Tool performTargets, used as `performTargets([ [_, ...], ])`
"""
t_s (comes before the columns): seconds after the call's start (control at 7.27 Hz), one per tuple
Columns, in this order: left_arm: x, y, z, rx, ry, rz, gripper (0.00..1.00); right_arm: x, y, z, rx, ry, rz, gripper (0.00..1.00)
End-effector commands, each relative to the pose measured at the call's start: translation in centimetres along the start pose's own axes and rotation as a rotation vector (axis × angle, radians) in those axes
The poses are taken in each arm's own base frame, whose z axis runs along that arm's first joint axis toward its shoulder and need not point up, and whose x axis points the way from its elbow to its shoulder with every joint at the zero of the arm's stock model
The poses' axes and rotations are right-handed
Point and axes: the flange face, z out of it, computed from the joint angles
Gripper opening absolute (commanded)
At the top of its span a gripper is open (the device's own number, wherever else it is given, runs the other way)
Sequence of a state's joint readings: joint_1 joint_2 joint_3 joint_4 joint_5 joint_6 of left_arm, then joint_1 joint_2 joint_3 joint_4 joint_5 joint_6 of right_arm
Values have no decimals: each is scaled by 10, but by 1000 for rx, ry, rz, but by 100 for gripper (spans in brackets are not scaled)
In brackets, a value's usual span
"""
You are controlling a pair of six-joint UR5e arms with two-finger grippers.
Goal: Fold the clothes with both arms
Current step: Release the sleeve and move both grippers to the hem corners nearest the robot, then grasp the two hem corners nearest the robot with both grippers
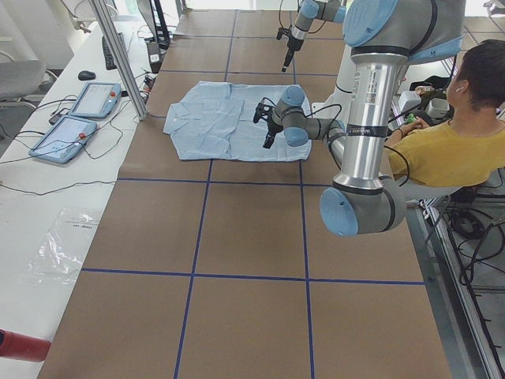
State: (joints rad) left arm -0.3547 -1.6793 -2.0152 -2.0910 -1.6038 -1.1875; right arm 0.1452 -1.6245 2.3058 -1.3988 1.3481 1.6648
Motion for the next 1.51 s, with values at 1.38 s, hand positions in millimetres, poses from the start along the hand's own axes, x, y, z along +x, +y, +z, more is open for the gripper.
performTargets([
  [1.38,24,126,18,-170,-145,-92,74,0,12,1,12,-2,-2,100],
])
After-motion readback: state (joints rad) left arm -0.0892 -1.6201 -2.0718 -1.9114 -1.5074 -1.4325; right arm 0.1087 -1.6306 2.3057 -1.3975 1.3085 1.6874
